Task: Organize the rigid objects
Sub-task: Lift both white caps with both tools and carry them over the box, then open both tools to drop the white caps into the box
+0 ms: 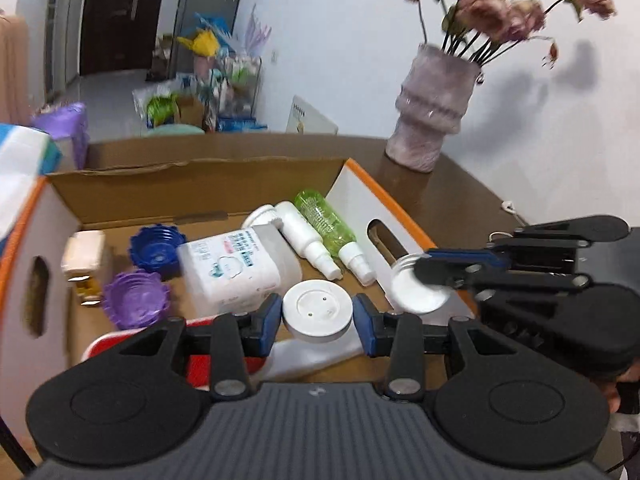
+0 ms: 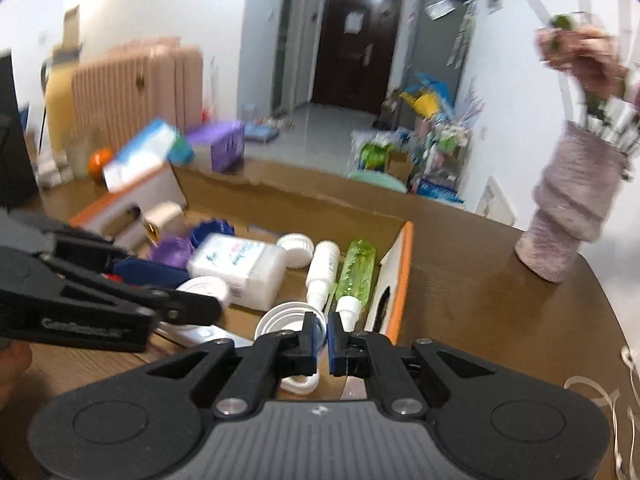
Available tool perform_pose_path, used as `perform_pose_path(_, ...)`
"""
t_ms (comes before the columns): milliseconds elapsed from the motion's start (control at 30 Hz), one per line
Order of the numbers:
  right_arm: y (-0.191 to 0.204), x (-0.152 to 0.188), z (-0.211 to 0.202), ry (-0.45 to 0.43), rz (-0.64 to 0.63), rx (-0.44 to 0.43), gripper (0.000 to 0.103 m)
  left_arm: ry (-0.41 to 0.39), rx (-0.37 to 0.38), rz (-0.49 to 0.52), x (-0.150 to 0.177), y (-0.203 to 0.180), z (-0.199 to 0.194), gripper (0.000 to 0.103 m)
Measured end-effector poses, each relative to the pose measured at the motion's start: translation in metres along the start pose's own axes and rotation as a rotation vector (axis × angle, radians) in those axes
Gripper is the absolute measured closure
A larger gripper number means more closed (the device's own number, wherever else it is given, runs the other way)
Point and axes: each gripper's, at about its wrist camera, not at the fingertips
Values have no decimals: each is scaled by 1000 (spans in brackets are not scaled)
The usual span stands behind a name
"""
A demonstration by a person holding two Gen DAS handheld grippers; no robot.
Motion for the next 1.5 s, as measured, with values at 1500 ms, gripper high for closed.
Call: perform_pose_path(1500, 56, -15, -132, -170, -47, 96, 73, -353, -291, 21, 25, 10, -199, 26)
Point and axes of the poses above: each gripper's, at about its wrist camera, not at the fingertips, and z roughly the way its jaws point, y to its left, x to its underside, and after that the axes turned 9 degrees about -x, right-handed
